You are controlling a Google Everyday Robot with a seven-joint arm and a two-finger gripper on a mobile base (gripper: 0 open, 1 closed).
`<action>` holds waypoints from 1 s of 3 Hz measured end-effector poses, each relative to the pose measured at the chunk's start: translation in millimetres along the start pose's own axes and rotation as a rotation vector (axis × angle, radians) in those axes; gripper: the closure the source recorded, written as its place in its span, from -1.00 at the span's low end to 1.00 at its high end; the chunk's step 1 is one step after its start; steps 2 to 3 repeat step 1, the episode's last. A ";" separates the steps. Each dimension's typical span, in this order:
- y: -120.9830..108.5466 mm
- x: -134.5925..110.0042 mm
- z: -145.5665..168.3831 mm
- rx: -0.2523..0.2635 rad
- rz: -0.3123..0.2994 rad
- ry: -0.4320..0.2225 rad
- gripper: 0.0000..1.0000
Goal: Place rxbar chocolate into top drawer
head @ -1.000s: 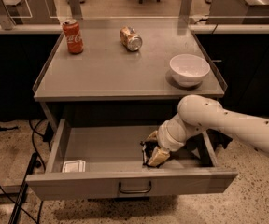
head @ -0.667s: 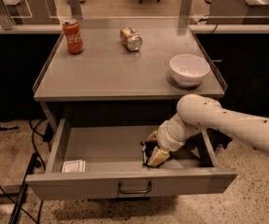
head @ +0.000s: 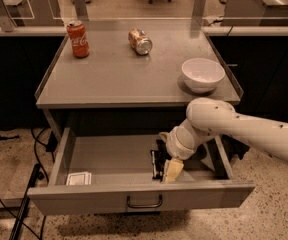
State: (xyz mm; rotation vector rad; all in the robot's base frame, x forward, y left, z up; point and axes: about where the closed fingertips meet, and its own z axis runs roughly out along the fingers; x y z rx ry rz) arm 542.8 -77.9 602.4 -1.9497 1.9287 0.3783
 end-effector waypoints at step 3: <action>0.0 0.0 0.0 0.000 0.000 0.000 -1.00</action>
Offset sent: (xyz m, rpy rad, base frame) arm 0.0000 0.0000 0.0000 0.0000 0.0000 0.0000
